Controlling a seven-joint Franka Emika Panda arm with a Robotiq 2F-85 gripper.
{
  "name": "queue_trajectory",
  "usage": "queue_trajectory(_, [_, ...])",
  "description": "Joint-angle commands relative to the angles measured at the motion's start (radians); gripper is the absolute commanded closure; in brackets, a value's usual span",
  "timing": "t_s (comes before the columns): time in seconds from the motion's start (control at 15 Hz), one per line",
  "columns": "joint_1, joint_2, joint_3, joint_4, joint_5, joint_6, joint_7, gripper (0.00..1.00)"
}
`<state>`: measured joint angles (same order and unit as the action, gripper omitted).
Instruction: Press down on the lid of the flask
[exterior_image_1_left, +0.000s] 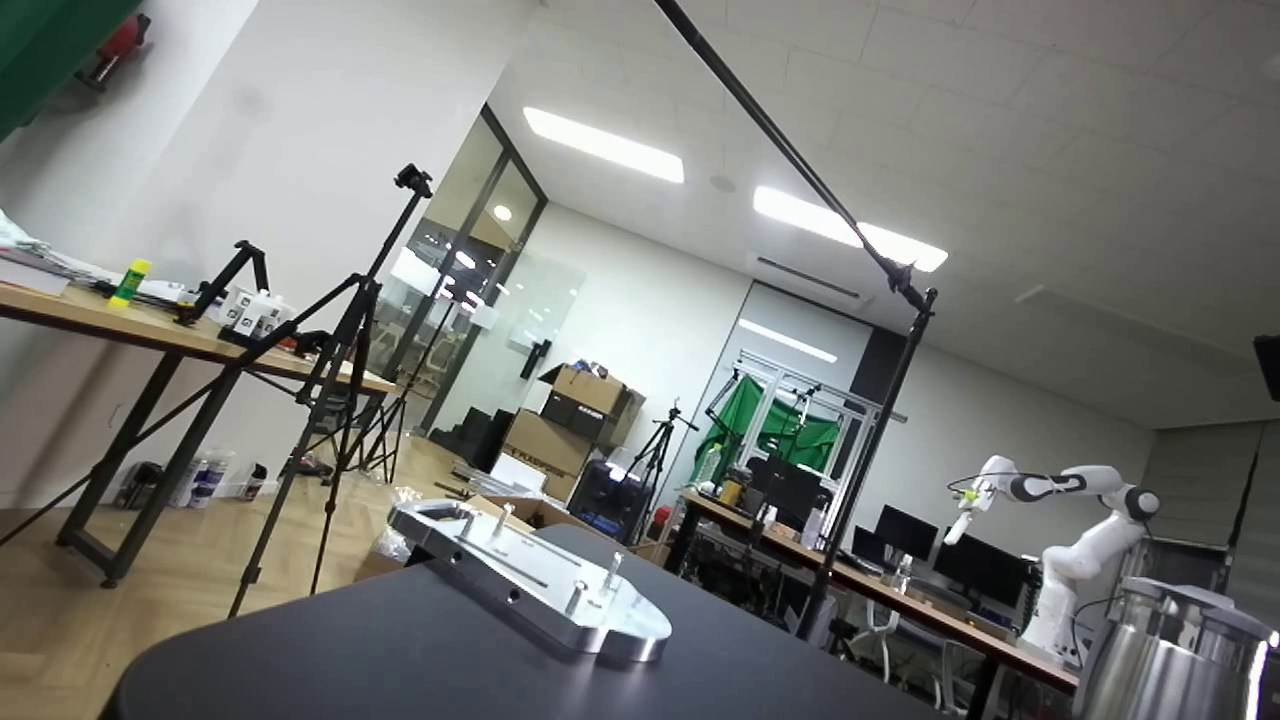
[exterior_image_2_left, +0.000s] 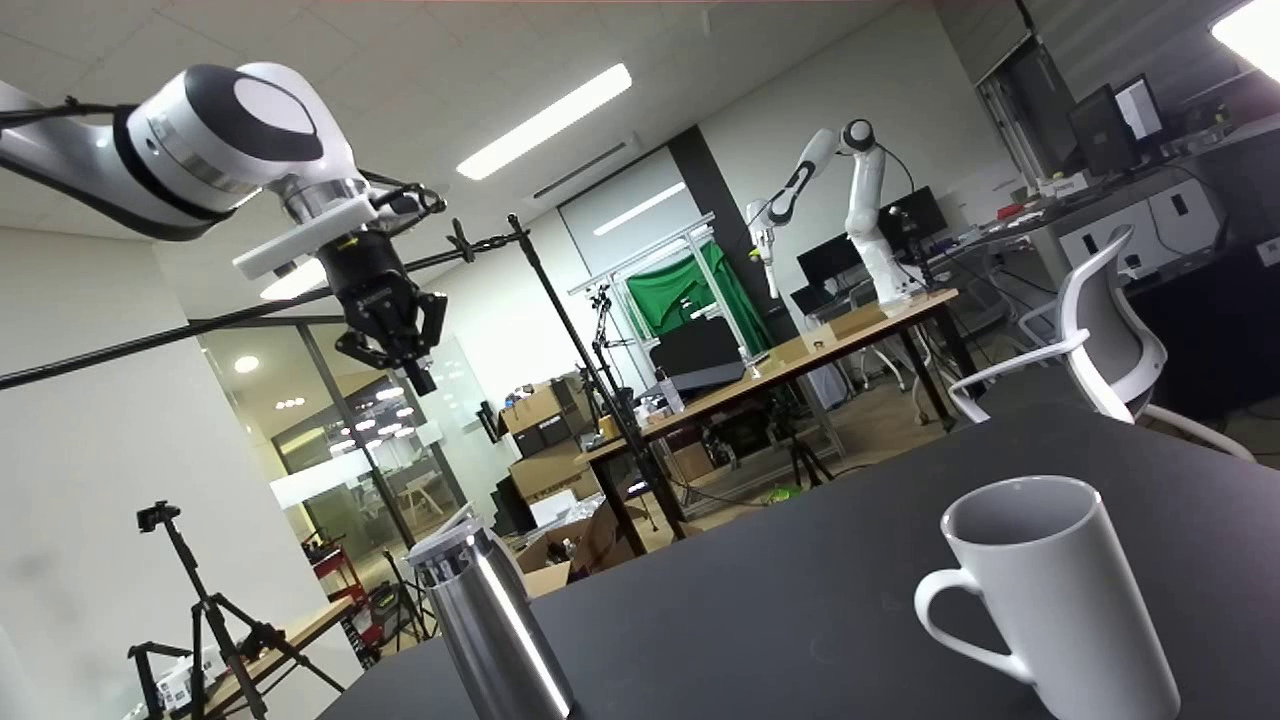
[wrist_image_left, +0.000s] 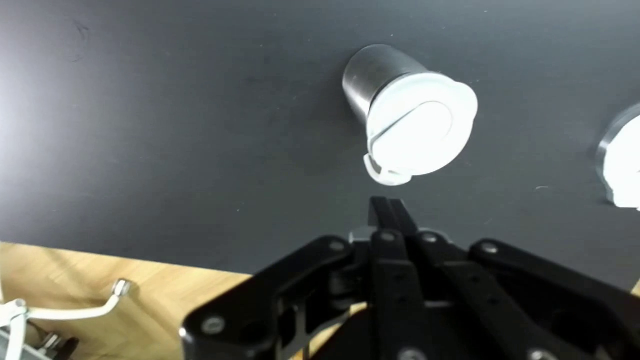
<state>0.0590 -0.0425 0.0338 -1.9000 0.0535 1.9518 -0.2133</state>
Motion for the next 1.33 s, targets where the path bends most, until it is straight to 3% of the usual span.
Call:
queue_trajectory(0.0, [-0.002, 0.020, 0.007, 0.024, 0.013, -0.035, 0.000, 0.99])
queue_trajectory(0.67, [-0.003, 0.058, 0.010, 0.064, 0.025, -0.075, -0.001, 1.00])
queue_trajectory(1.27, [0.009, 0.224, 0.037, 0.092, 0.012, -0.012, 0.022, 1.00])
